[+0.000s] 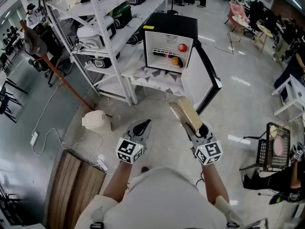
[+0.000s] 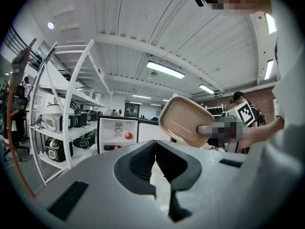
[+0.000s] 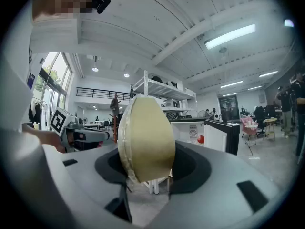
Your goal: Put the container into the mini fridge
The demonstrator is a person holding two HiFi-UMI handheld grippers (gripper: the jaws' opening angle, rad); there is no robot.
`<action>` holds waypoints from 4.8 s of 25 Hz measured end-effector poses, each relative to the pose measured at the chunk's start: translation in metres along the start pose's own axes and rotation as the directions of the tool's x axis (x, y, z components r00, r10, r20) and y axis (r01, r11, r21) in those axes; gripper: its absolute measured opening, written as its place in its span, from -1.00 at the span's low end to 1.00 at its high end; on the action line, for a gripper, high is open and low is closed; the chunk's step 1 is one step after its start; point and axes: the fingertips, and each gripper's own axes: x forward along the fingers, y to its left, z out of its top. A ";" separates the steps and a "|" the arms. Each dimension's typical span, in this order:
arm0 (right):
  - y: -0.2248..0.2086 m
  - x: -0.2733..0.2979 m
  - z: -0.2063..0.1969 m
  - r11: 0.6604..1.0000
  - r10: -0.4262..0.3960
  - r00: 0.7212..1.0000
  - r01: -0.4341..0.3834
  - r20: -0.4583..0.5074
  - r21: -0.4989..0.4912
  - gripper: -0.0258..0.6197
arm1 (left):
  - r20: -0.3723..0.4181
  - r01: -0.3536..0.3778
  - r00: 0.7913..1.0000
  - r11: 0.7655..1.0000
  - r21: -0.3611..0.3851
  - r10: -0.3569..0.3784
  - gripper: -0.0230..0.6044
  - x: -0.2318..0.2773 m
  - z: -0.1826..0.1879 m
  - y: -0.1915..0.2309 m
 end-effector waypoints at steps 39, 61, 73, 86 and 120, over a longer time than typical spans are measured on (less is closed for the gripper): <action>0.068 0.056 -0.023 0.996 -0.070 0.996 0.073 -0.047 0.044 -0.24 | -0.030 0.046 0.998 0.998 -0.031 -0.047 -0.91 -0.050 -0.026 0.083; 0.041 0.111 -0.034 0.991 -0.105 0.992 0.110 -0.065 0.078 -0.23 | -0.045 0.040 0.998 0.998 -0.055 -0.042 -0.91 -0.020 -0.034 0.141; -0.017 0.169 -0.025 0.994 -0.052 0.997 0.058 -0.062 0.093 -0.23 | -0.053 0.002 0.999 0.999 -0.045 -0.004 -0.91 0.047 -0.017 0.167; -0.095 0.205 -0.024 0.994 0.003 0.998 0.003 -0.059 0.108 -0.23 | -0.073 -0.036 0.997 0.999 -0.032 0.034 -0.91 0.131 -0.010 0.166; -0.162 0.340 -0.032 0.981 -0.124 0.986 0.139 -0.114 0.133 -0.23 | -0.086 0.116 0.989 0.992 -0.045 -0.120 -0.91 0.253 -0.012 0.287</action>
